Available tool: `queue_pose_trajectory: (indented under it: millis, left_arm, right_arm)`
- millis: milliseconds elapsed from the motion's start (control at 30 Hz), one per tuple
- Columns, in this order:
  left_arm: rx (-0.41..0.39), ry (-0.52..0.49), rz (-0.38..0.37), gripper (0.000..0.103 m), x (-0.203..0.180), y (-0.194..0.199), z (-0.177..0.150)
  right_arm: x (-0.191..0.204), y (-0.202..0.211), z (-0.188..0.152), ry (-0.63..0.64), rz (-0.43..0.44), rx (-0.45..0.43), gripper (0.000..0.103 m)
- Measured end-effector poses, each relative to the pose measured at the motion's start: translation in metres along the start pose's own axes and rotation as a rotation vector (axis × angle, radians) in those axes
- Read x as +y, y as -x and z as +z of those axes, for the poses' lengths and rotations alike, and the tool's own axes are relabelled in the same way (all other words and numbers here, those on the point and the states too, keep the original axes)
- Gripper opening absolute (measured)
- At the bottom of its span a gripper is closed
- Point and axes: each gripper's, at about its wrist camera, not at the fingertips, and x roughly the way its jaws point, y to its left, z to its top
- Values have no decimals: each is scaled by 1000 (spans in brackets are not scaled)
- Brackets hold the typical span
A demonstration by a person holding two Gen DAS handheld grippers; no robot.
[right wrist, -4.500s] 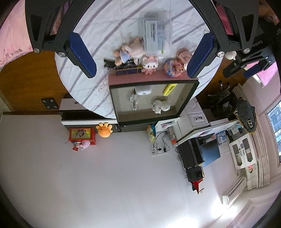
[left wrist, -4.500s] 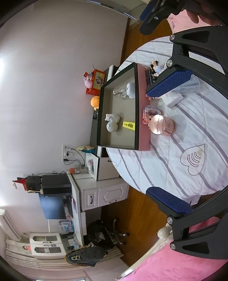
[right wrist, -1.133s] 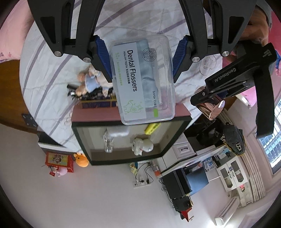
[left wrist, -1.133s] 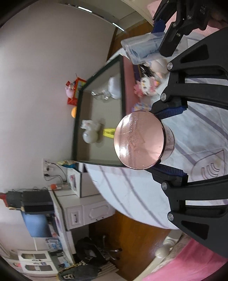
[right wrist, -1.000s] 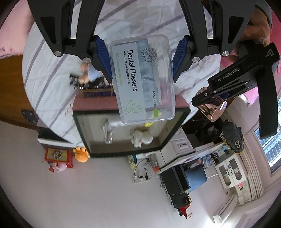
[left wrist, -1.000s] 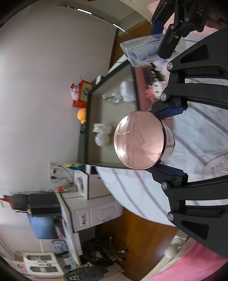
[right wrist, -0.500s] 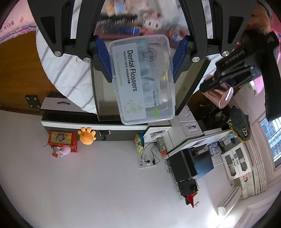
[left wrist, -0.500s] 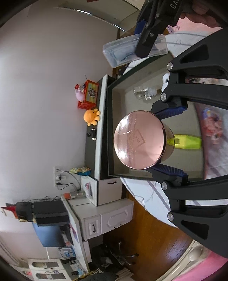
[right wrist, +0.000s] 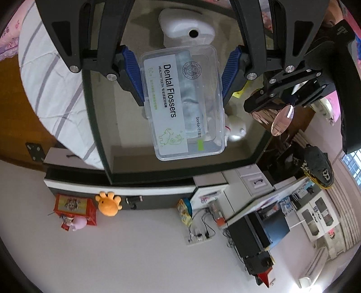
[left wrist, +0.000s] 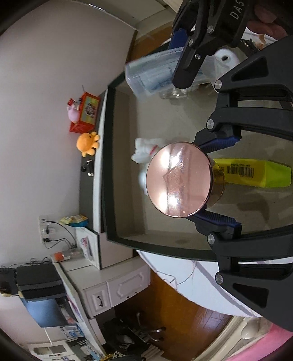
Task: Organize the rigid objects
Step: 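Carry canister and Dental Flossers box over the pink box, then release canister and Dental Flossers box into the pink box, then move both grippers back toward the white charger and pig doll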
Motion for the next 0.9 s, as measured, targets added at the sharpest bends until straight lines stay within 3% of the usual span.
queue_pose_trajectory:
  millis: [33,100,167,233,300,433,500,900]
  left_arm:
    - [2,2,13,52,0,0,0]
    - [-10,5,45,72,1,4,-1]
    - [-40,6,58,84,2,13,-3]
    - [-69,16,70,88,6,25,-5]
    - [-91,35,78,97,10,37,-9]
    - [-133,54,102,100,19,61,-19]
    - [-147,60,108,100,21,71,-24]
    - [-209,54,103,103,10,142,-72]
  right_arm:
    - [0,-2,-1,2,-2,5,65]
    - [-1,-4,-1,8,-5,16,65]
    - [2,-4,-1,21,5,29,68]
    - [3,-2,-4,25,9,28,80]
    - [4,4,-6,17,22,16,83]
    - [6,19,-10,1,20,-9,90]
    - [7,28,-13,-1,-3,-30,103]
    - [23,112,-52,-2,-67,-180,103]
